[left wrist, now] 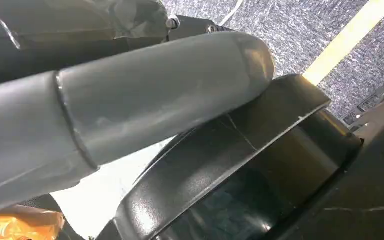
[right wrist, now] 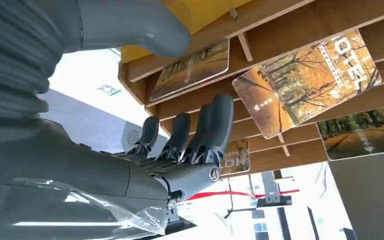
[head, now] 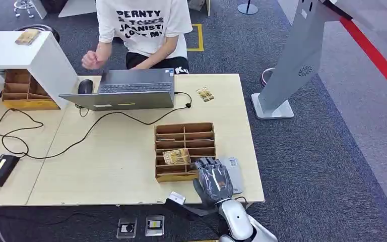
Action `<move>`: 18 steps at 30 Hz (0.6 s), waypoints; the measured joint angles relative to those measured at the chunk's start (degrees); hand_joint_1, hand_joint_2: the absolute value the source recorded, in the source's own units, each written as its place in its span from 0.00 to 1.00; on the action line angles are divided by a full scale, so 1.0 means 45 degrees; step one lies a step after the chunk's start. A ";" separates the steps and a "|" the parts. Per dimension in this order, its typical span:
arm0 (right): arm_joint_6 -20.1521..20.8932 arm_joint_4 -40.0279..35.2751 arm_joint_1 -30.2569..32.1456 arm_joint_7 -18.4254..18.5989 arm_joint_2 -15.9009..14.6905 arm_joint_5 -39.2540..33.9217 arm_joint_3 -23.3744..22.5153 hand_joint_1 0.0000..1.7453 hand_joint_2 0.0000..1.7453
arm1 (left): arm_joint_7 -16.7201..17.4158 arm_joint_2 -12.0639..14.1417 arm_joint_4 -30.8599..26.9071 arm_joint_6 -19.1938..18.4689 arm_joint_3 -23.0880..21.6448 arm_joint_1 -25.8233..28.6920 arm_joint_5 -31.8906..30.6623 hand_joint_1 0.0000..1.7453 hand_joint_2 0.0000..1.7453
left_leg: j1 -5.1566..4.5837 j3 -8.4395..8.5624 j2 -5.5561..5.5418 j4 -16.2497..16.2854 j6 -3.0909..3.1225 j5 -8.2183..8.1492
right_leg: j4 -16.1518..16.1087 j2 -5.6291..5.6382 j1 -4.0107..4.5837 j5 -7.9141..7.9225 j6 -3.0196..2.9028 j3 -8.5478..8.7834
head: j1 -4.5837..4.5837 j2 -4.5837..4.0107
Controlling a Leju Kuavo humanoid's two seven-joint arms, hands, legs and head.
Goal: Pass the card to the sensor for recognition and then transmit it.
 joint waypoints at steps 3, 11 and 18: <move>-0.0005 -0.0029 -0.0001 -0.0010 -0.0029 -0.0005 -0.0005 0.43 1.00 | 0.0000 0.0000 0.0000 0.0000 0.0000 0.0002 0.0000 0.00 0.00 | 0.0000 0.0000 0.0000 0.0000 0.0000 0.0000 | 0.0000 0.0001 0.0000 0.0000 0.0000 0.0000 | 0.0000 0.0000; -0.0019 -0.0131 -0.0001 0.0068 -0.0141 -0.0024 -0.0015 0.44 1.00 | 0.0000 0.0000 0.0000 0.0000 0.0005 0.0002 0.0029 0.00 0.00 | 0.0000 0.0000 0.0000 0.0000 0.0000 0.0000 | 0.0000 0.0000 0.0000 0.0000 0.0000 0.0000 | 0.0000 0.0000; -0.0049 -0.0155 0.0000 0.0111 -0.0228 -0.0029 -0.0039 0.46 1.00 | 0.0000 0.0000 0.0000 0.0000 0.0005 0.0002 0.0025 0.00 0.00 | 0.0000 0.0000 0.0000 0.0000 0.0000 0.0000 | 0.0000 0.0000 0.0000 0.0000 0.0000 0.0000 | 0.0000 -0.0005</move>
